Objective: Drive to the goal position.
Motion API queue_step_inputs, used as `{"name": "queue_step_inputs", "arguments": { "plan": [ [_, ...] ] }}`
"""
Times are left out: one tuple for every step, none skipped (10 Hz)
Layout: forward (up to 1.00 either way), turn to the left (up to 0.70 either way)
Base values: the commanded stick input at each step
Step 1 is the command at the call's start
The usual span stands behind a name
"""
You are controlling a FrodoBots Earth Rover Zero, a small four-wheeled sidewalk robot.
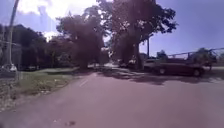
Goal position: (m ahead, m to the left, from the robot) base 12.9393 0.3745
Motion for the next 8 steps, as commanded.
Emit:
{"name": "queue_step_inputs", "arguments": {
  "plan": [
    [0.7,0.0],
    [0.7,0.22],
    [0.7,0.35],
    [0.7,0.23],
    [0.7,0.0],
    [0.7,0.0],
    [0.7,0.0],
    [0.7,0.0]
  ]
}}
